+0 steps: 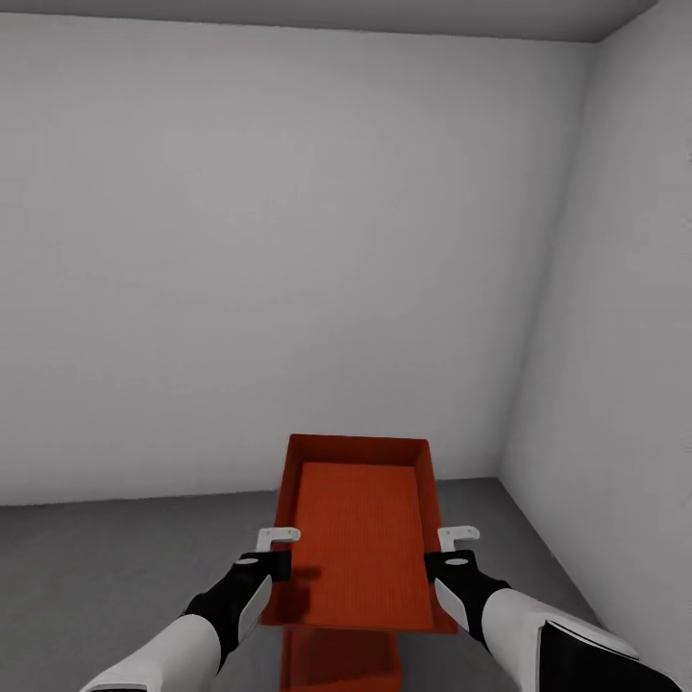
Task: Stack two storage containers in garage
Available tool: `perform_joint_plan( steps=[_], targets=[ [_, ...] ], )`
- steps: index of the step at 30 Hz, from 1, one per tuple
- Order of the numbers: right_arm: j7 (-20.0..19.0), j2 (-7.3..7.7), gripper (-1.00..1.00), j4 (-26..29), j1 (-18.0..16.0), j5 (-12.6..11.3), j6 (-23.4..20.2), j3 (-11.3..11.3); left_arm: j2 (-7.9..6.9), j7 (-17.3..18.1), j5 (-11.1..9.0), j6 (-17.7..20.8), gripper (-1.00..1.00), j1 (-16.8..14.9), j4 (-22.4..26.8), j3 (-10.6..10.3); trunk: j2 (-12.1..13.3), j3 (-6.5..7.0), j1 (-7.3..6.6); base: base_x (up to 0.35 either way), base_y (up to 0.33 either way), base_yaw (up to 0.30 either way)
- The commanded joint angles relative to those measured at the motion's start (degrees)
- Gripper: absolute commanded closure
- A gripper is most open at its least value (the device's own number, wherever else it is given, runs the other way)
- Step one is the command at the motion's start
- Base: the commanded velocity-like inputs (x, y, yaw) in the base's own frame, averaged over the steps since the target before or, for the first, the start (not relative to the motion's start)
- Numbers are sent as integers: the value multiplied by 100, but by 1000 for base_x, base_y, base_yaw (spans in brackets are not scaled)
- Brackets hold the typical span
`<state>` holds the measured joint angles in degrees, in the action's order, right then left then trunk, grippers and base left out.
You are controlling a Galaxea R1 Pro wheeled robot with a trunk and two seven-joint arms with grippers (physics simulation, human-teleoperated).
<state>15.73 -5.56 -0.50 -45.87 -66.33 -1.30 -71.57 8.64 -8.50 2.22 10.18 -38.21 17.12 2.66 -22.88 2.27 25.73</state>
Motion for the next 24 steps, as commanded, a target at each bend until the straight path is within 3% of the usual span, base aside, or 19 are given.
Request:
perform_joint_plan(
  steps=[1,14,24],
  targets=[
    [18,6,100,-44,-1,-38,-20,-86,-29,6,50,32,100,-2,29,120,-4,-2,5,309,92,-252],
    [18,4,100,-45,-1,-38,-20,-86,-29,3,50,16,100,-2,29,120,-4,-2,5,310,88,-231],
    [18,11,100,-47,-1,-38,-20,-86,-29,-20,50,10,100,-2,29,120,-4,-2,5,19,3,-6]
  ],
)
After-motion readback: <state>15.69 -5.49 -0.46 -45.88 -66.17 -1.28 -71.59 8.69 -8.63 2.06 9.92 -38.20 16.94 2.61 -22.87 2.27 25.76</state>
